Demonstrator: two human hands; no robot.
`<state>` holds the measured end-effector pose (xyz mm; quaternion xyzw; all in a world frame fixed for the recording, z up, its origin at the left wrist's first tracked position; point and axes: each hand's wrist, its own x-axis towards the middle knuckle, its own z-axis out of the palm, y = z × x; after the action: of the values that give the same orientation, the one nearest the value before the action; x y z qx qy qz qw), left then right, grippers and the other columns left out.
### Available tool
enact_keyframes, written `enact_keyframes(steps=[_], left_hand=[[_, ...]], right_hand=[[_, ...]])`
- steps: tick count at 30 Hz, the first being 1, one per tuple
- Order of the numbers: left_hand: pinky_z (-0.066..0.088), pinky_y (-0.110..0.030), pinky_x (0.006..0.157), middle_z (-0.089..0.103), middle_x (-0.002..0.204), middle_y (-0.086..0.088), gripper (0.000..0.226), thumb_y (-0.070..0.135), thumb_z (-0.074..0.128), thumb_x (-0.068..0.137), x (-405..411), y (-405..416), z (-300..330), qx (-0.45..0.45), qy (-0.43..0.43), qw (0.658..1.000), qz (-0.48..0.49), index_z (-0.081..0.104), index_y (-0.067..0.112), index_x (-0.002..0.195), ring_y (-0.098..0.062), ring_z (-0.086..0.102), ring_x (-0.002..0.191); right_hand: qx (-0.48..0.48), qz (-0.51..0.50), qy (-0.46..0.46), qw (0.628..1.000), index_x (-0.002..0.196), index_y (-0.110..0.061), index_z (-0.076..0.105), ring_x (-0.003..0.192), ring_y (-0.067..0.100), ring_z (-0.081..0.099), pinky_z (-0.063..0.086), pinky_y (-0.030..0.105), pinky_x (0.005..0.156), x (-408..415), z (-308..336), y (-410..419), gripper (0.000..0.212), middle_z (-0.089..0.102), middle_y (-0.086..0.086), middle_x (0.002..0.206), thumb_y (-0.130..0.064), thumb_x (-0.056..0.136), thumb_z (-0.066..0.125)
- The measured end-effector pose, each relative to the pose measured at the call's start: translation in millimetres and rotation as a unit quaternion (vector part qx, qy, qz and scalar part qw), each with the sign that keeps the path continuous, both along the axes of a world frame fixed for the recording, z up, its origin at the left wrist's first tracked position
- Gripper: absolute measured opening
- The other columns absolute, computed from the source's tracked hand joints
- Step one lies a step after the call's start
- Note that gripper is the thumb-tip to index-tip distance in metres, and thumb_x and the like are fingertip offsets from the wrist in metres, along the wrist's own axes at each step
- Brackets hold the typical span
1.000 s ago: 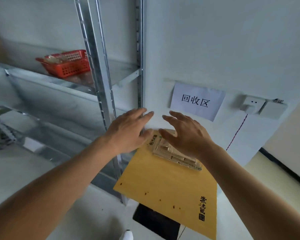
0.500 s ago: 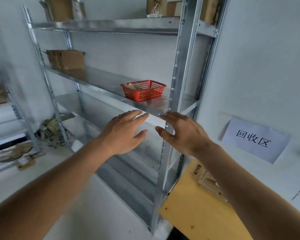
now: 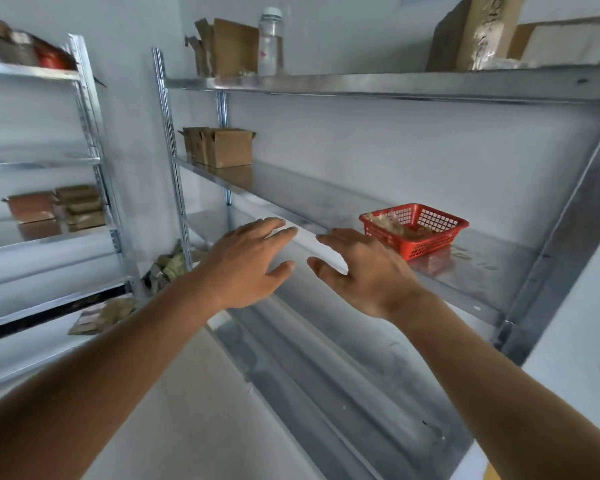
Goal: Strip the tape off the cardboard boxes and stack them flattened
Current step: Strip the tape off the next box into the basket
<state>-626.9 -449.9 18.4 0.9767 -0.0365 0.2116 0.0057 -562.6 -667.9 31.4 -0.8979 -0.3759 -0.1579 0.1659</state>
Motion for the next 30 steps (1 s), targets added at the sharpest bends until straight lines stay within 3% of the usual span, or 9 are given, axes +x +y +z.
enact_keyframes(steps=[7,11,16,23,30], left_hand=[[0.036,-0.042,0.119,0.027,0.167,0.005,0.063,0.052,0.044,0.103,89.5,109.3,1.3,0.001,-0.012,1.0,0.022,0.034,0.026,0.159,-0.018,0.034,0.149],[0.04,-0.044,0.116,0.023,0.167,0.009,0.066,0.06,0.04,0.101,154.6,170.5,-4.2,-0.017,-0.006,0.999,0.04,0.031,0.031,0.16,-0.017,0.034,0.149],[0.044,-0.045,0.113,0.024,0.167,0.009,0.075,0.071,0.027,0.093,220.6,247.2,-0.2,-0.026,-0.007,0.997,0.071,0.031,0.035,0.159,-0.018,0.035,0.149],[0.043,-0.046,0.115,0.024,0.168,0.007,0.065,0.06,0.039,0.102,297.1,371.6,-1.3,-0.018,-0.004,0.995,0.093,0.032,0.033,0.16,-0.018,0.033,0.15],[0.043,-0.043,0.113,0.027,0.168,0.008,0.062,0.058,0.042,0.102,390.5,511.0,-6.6,-0.013,0.006,0.998,0.057,0.033,0.033,0.159,-0.019,0.036,0.149]], right_hand=[[-0.029,0.025,-0.02,0.999,0.141,-0.036,0.054,0.126,0.023,0.056,0.048,0.039,0.101,102.0,-0.6,110.4,0.052,0.057,-0.008,0.137,-0.064,0.099,0.042],[-0.016,0.039,-0.034,0.999,0.147,-0.033,0.051,0.133,0.024,0.052,0.043,0.038,0.105,173.7,0.3,169.8,0.055,0.056,-0.001,0.145,-0.062,0.1,0.045],[-0.019,0.07,-0.011,0.997,0.151,-0.035,0.047,0.141,0.02,0.045,0.038,0.036,0.111,260.3,3.2,251.2,0.058,0.047,-0.005,0.155,-0.063,0.1,0.044],[-0.022,0.084,0.003,0.996,0.152,-0.043,0.04,0.147,0.016,0.039,0.036,0.039,0.115,352.3,0.6,380.1,0.066,0.038,-0.014,0.162,-0.077,0.096,0.03],[0.003,0.043,0.036,0.998,0.147,-0.041,0.046,0.139,0.019,0.047,0.04,0.037,0.11,422.4,-11.4,508.5,0.058,0.047,-0.012,0.155,-0.071,0.098,0.04]])
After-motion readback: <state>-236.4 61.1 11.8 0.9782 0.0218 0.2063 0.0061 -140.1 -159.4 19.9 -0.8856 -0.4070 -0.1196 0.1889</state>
